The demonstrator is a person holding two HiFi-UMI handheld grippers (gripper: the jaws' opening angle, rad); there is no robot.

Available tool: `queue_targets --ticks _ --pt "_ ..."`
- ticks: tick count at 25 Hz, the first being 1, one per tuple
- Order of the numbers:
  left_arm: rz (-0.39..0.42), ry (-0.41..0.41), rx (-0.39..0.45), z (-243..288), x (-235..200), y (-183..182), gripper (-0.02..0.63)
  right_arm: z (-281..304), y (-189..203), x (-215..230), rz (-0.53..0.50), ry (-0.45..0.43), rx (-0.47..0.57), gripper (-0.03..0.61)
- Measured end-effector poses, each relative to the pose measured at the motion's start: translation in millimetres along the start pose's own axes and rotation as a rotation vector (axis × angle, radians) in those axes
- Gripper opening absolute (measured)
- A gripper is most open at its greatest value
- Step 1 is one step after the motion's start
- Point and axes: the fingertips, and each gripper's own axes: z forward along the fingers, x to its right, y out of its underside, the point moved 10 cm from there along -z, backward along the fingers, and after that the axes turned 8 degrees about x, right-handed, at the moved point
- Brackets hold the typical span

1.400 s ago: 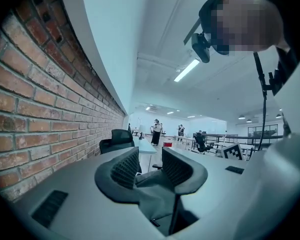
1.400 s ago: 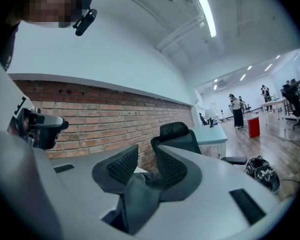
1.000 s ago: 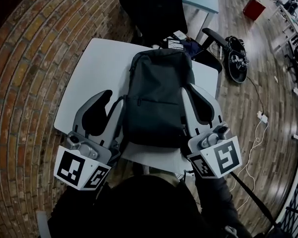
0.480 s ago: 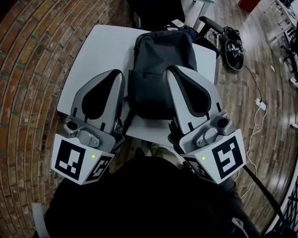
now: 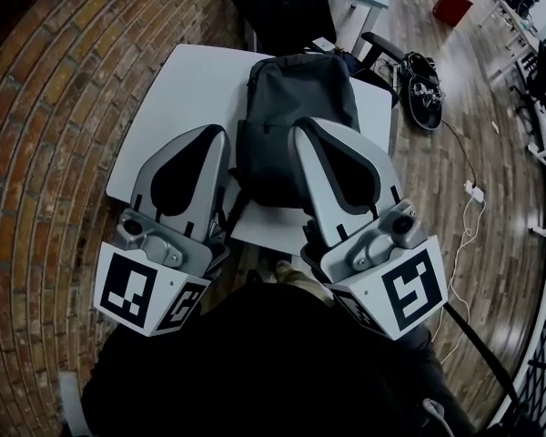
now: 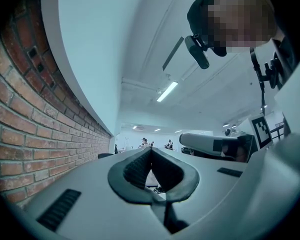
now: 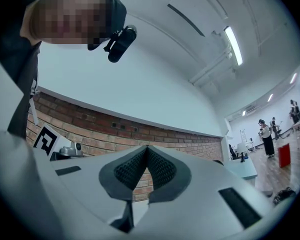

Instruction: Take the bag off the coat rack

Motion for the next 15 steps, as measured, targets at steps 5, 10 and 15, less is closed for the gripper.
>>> queue_targets --ticks 5,10,15 --pt "-0.006 -0.006 -0.004 -9 2 -2 0.009 -1 -2 -9 0.010 -0.010 0.007 0.006" --pt "-0.008 -0.013 -0.008 -17 1 -4 0.009 -2 -1 -16 0.012 -0.019 0.005 0.006" --pt "-0.010 -0.017 -0.012 -19 3 -5 0.010 -3 -4 -17 0.018 -0.018 0.016 0.006"
